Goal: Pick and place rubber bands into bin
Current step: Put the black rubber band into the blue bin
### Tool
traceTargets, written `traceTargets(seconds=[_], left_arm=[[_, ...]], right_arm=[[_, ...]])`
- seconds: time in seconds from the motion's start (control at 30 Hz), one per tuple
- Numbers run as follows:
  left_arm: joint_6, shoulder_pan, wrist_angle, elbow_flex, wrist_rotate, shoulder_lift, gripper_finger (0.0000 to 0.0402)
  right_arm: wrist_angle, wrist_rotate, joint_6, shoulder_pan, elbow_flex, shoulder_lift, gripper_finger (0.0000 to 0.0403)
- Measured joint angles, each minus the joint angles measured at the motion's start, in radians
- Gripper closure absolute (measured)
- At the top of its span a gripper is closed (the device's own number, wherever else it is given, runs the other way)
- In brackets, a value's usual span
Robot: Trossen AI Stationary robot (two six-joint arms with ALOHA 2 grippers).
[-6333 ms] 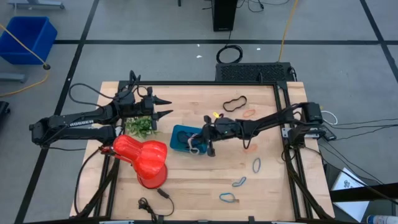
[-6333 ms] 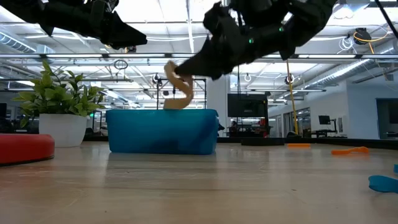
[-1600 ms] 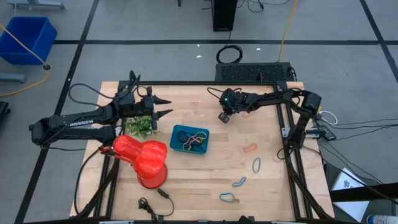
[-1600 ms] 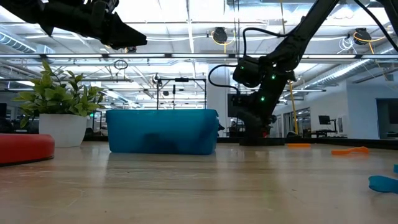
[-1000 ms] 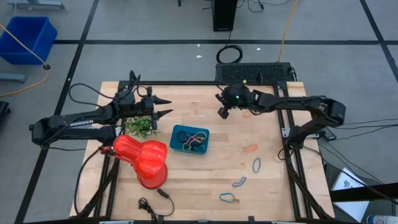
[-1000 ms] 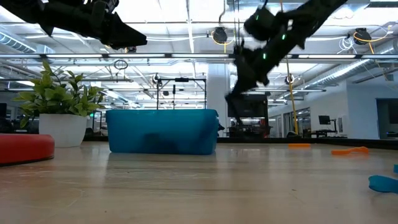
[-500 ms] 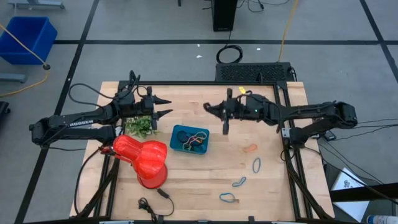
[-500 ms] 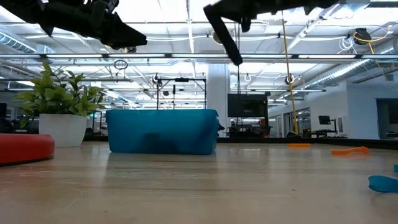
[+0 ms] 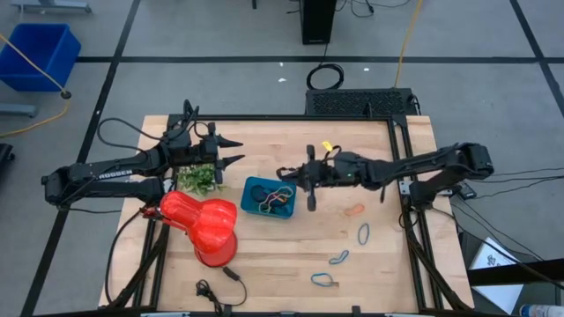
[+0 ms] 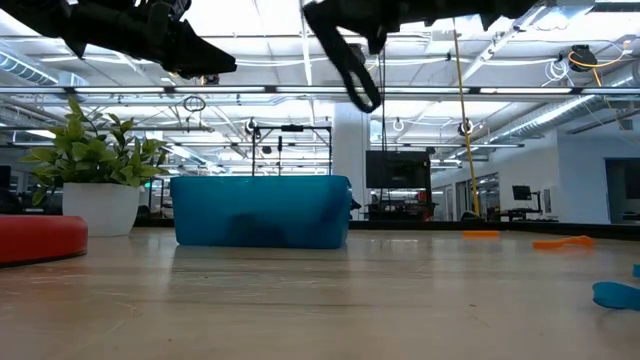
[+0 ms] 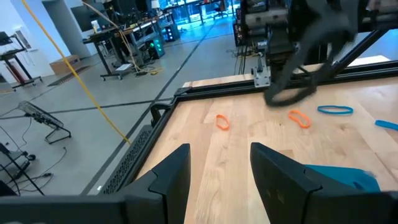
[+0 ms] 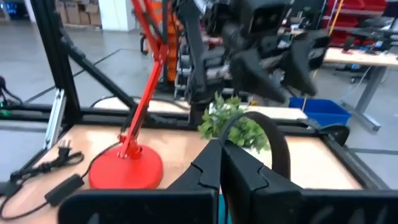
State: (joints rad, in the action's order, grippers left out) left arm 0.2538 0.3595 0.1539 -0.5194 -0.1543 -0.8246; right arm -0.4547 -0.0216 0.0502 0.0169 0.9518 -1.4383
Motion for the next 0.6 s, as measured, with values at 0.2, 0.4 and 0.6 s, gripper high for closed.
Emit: traceTargets(seconds=[0.2,0.4,0.6], left_arm=[[0.000,0.000,0.000,0.000,0.000,0.000,0.0227],[0.000,0.000,-0.001,0.000,0.000,0.000,0.0227],[0.000,0.000,0.000,0.000,0.000,0.000,0.0227]], right_arm=[[-0.058,0.001,0.000,0.005,0.003,-0.096,0.0403],[-0.076,0.001,-0.013,0.005,0.004,-0.174,0.0403],[-0.072,-0.001,-0.049,0.005,0.004,-0.259,0.0403]])
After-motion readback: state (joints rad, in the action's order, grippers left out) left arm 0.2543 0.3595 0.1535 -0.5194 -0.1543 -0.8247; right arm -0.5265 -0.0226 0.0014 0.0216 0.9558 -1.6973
